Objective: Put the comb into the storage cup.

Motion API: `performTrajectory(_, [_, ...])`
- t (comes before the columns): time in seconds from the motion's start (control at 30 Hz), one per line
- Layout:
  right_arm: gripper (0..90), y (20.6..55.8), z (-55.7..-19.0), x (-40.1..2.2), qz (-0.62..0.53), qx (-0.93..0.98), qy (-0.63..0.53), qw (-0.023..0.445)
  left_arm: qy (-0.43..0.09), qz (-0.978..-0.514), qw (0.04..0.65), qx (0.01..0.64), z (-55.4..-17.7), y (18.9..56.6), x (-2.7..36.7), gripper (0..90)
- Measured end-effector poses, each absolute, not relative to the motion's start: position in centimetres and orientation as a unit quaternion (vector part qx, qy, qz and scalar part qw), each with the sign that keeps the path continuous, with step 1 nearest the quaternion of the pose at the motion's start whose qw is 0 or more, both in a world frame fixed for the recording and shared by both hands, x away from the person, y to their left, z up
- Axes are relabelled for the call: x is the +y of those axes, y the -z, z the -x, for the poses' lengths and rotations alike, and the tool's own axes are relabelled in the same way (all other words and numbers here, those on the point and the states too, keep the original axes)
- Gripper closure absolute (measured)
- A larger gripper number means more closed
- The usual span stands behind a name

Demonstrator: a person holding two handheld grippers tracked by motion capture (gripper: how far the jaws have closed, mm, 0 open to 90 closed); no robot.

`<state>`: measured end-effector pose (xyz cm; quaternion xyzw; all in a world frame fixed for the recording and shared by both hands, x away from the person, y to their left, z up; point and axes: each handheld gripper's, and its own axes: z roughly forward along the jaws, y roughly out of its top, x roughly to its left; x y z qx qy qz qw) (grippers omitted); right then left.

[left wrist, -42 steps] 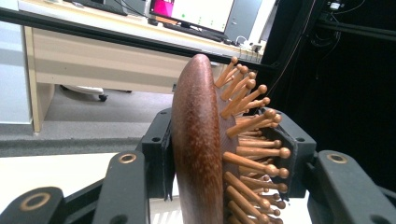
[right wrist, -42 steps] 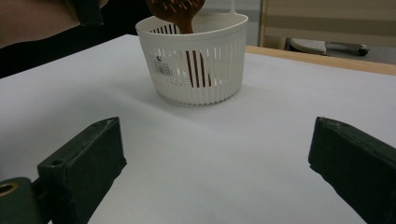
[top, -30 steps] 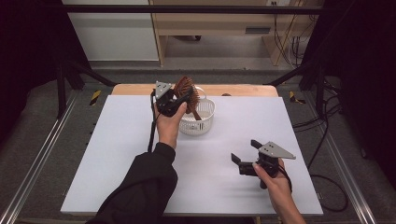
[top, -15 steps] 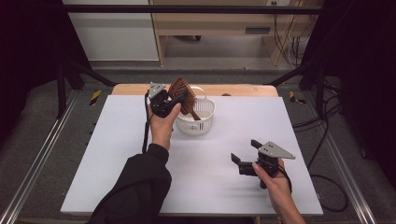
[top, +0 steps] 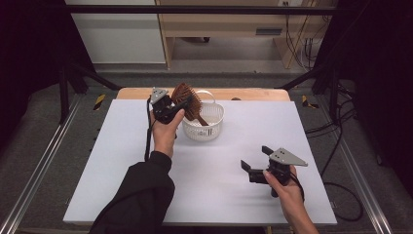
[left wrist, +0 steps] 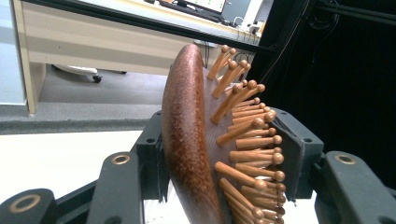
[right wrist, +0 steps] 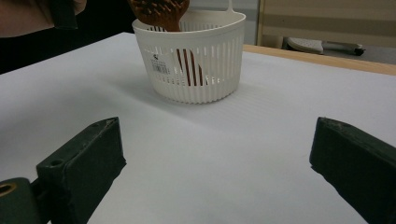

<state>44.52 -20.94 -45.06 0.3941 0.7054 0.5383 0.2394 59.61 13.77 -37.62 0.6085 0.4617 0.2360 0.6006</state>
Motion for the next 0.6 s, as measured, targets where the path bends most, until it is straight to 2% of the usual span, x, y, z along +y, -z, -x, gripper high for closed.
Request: performTrajectory(0.6, [3.3,45.06,-44.52,-20.92,-0.394,0.706,-0.539,0.237,-0.235,-0.609,0.598,0.466,-59.85,37.96,14.42,43.7])
